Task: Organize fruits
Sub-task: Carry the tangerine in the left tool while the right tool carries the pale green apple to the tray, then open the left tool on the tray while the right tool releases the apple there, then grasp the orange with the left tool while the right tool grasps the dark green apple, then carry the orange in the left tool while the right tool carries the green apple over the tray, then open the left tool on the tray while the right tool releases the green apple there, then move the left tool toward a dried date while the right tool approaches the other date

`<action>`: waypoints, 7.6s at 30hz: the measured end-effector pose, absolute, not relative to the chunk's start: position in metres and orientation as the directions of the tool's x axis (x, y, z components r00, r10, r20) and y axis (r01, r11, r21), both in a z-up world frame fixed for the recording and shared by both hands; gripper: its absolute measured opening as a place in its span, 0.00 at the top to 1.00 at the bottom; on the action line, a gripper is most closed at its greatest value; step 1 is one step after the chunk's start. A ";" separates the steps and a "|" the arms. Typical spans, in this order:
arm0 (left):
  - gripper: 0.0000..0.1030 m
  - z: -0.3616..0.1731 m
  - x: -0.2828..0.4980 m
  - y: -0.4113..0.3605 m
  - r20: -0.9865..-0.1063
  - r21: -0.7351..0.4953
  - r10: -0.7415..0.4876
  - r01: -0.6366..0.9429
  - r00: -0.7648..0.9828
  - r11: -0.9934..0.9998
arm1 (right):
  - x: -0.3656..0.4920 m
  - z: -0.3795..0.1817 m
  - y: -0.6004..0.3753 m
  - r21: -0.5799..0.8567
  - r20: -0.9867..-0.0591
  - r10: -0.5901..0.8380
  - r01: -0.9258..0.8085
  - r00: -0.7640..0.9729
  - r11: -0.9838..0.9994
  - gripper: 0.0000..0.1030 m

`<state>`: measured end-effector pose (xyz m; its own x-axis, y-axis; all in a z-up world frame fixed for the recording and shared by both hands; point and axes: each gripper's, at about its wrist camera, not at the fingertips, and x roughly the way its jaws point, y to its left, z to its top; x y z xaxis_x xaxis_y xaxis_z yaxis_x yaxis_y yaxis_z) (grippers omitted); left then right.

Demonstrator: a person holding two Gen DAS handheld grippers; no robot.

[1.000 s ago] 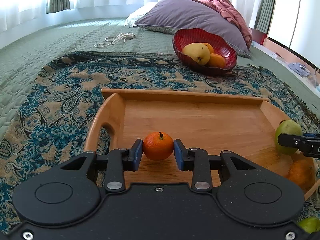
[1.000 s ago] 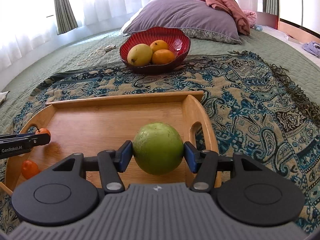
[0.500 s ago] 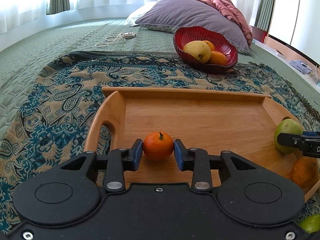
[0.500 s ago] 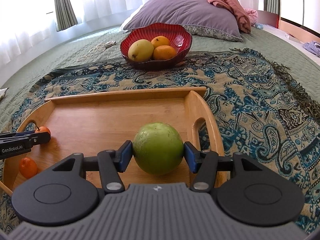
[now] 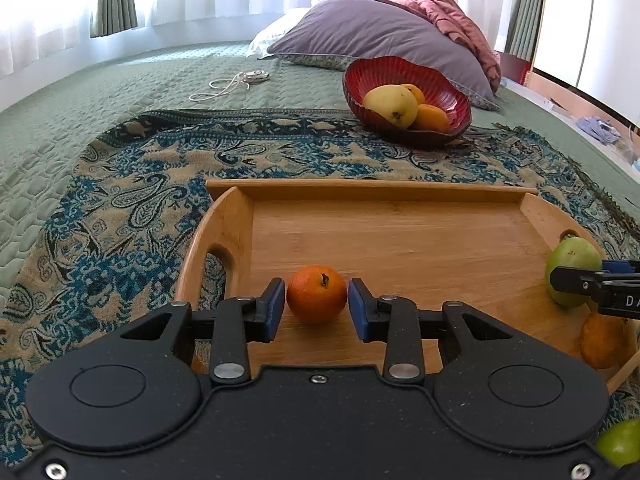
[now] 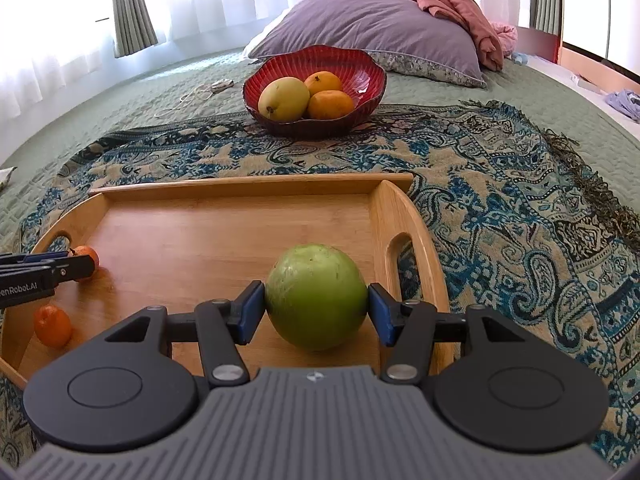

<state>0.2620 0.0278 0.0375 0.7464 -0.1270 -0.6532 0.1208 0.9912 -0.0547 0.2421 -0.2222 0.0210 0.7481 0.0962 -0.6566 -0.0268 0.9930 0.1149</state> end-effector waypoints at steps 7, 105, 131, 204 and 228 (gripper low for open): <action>0.43 0.046 0.250 0.026 -0.641 -0.032 -0.107 0.113 0.760 0.993 | 0.233 0.029 -0.221 0.089 -0.627 0.090 -0.043 0.774 0.995 0.38; 0.65 0.047 0.078 -0.003 -0.536 -0.118 -0.269 0.244 0.800 0.962 | 0.066 0.005 -0.199 0.101 -0.493 0.223 -0.199 0.841 0.975 0.43; 0.65 0.072 0.279 0.023 -0.639 -0.117 -0.138 0.082 0.757 0.990 | 0.249 0.070 -0.202 0.075 -0.569 0.079 -0.044 0.818 0.996 0.43; 0.09 0.046 0.087 -0.009 -0.619 -0.062 -0.267 0.293 0.739 0.954 | 0.083 0.028 -0.204 -0.122 -0.440 0.184 -0.261 0.879 0.957 0.13; 0.73 0.024 0.083 -0.046 -0.685 -0.160 -0.383 0.385 0.620 0.909 | 0.058 0.000 -0.200 -0.094 -0.493 0.213 -0.295 0.843 0.951 0.27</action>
